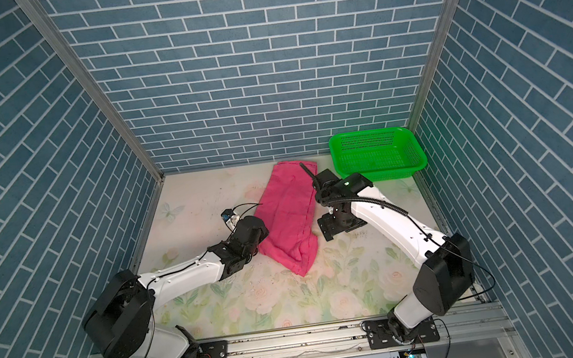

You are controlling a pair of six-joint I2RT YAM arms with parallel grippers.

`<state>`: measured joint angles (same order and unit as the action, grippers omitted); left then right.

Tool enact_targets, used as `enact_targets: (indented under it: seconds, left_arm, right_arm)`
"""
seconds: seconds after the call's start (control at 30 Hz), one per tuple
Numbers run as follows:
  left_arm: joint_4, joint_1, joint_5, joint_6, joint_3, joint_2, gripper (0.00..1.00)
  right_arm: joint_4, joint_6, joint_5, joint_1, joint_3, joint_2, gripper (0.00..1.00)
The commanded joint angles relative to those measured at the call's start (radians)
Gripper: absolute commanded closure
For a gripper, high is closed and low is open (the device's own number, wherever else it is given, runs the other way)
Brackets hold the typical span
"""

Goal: Roll up the long pants
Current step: Roll the long pant at the center of the board.

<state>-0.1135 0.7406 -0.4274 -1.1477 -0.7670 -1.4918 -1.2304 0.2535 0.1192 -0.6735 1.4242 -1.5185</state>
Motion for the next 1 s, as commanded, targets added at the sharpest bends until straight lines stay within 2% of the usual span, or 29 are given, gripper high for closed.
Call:
enact_targets:
  seconds: [0.0,0.13,0.27,0.47,0.6,0.8,0.97]
  left_arm:
    - [0.061,-0.022,0.015,-0.022,0.073,0.078,0.55]
    - [0.154,-0.042,0.016,-0.158,0.154,0.229,0.44]
    - [0.253,-0.070,-0.002,-0.254,0.236,0.451,0.36]
    - [0.386,-0.232,0.050,-0.263,0.305,0.762,0.32]
    - [0.449,-0.329,0.162,-0.214,0.296,0.798,0.33]
    - [0.516,-0.336,0.205,-0.204,0.279,0.794,0.33]
    - [0.561,-0.345,0.206,-0.211,0.278,0.847,0.33]
  right_arm:
    - [-0.013,-0.120,0.041,-0.057,-0.008,0.014,0.14]
    - [-0.002,-0.178,0.059,-0.162,0.003,0.008,0.17]
    - [0.014,-0.236,0.120,-0.326,-0.007,-0.018,0.16]
    - [0.098,-0.278,0.149,-0.512,-0.044,-0.098,0.15]
    - [0.143,-0.281,0.149,-0.597,-0.048,-0.171,0.14]
    - [0.177,-0.279,0.178,-0.709,0.047,-0.348,0.15]
    - [0.229,-0.294,0.288,-0.719,0.074,-0.456,0.12]
